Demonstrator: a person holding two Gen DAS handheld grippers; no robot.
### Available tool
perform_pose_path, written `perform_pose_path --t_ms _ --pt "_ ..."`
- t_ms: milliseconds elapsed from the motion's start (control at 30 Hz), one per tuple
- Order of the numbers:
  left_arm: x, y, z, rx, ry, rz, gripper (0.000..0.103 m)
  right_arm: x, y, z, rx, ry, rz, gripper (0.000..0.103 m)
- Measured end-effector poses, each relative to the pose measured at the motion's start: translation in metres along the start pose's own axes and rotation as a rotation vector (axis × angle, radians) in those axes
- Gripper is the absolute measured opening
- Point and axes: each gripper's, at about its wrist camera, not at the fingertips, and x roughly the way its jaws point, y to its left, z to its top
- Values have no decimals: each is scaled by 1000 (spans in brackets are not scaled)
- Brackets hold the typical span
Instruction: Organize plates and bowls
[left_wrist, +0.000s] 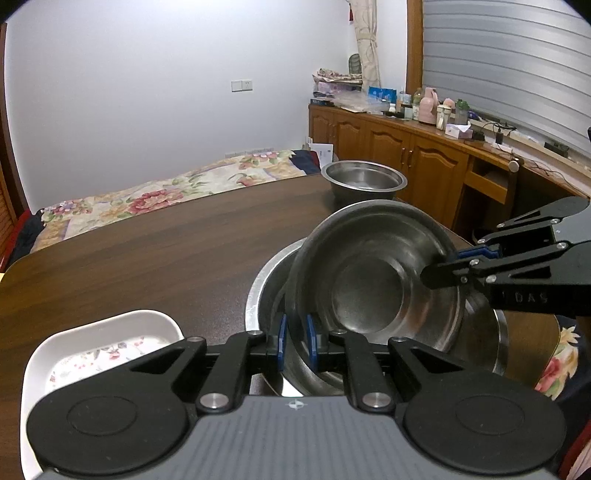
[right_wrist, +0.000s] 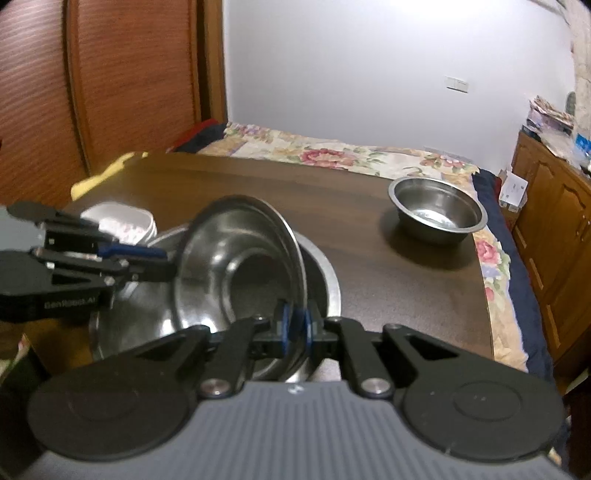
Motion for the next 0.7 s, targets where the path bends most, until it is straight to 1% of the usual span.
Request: perform_pose_path --t_ms 133,267,400,500,700 --pt "0 1 1 -6 -1 -1 15 0 4 1 -39 21 -6 12" --pt "0 2 1 -5 -2 -2 15 1 3 4 -42 29 -3 12" --pt "0 3 1 -5 0 -3 15 -1 0 2 -16 -8 -1 14" --pt "0 2 2 2 -1 1 15 -2 -2 -2 20 -42 1 14" --pt "0 0 2 -3 -1 0 15 1 -1 -2 13 -47 -3 15"
